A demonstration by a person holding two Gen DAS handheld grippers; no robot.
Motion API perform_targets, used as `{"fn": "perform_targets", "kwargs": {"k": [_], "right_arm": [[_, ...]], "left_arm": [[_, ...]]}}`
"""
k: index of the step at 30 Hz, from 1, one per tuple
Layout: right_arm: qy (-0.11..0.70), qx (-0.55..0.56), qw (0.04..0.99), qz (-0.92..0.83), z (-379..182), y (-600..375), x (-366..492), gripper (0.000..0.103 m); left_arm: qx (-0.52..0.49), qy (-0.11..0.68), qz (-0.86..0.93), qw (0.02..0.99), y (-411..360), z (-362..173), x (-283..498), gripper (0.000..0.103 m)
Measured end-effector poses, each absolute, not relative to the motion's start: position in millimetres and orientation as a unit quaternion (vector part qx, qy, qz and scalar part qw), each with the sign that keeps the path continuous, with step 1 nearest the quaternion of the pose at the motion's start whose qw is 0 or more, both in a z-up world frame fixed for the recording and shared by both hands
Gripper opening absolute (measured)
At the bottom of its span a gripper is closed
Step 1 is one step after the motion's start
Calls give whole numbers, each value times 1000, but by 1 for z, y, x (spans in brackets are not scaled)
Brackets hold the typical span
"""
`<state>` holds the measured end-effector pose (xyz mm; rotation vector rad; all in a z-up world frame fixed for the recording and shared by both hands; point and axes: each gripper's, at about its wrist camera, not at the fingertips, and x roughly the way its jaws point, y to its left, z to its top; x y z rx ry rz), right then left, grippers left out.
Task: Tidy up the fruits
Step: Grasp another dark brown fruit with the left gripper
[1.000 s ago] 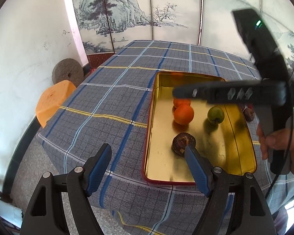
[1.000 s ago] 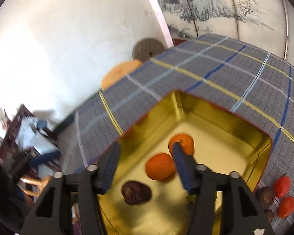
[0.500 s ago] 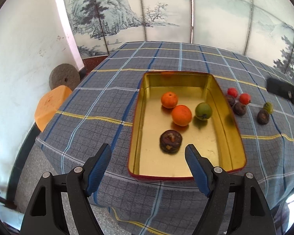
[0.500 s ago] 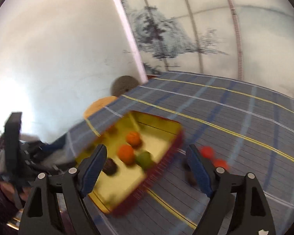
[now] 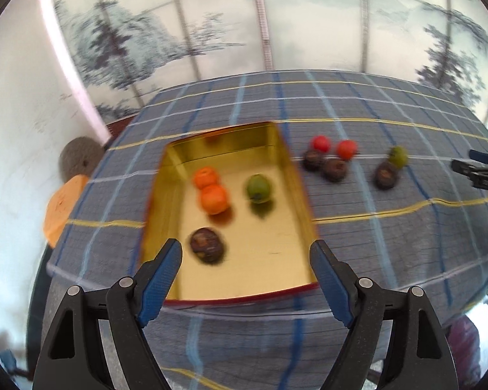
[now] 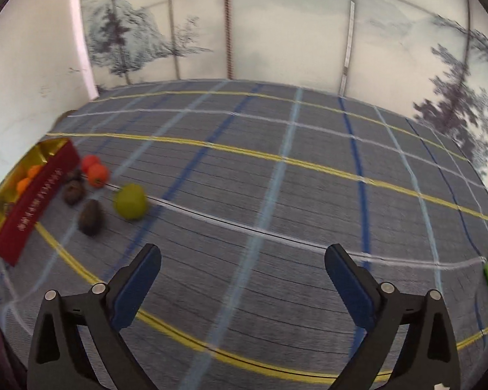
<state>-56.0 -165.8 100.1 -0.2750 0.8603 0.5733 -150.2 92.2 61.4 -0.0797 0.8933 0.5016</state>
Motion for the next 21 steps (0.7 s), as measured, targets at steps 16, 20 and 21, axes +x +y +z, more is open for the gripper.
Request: {"fn": "perform_targets", "kwargs": {"k": [16, 20, 21], "right_arm": [[468, -139, 840, 236, 63, -187, -27, 103], [468, -139, 840, 237, 63, -188, -27, 103], [468, -139, 840, 237, 63, -187, -27, 103]], "left_arm": [[-60, 448, 88, 888, 28, 37, -43, 81], [-57, 442, 68, 893, 20, 22, -9, 79], [-56, 440, 63, 894, 20, 18, -2, 78]]}}
